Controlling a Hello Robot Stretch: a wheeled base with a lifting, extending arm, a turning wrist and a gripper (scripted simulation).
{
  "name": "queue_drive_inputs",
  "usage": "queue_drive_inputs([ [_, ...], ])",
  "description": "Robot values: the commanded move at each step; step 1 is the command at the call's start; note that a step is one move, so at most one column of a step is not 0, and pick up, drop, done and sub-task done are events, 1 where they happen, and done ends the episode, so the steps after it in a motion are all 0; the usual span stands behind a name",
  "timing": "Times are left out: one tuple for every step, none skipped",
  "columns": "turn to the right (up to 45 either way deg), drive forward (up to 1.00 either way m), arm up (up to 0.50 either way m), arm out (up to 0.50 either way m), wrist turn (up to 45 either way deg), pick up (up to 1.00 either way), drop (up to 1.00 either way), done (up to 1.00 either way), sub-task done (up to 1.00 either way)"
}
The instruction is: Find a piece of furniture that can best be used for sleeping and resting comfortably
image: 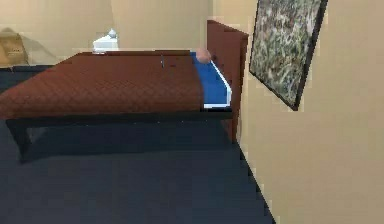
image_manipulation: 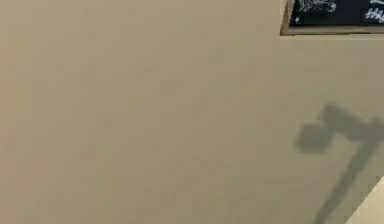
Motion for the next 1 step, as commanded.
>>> queue_drive_inputs([
  [0.0,1.00,0.00,0.00,0.0,0.00,0.00,0.00,0.00],
])
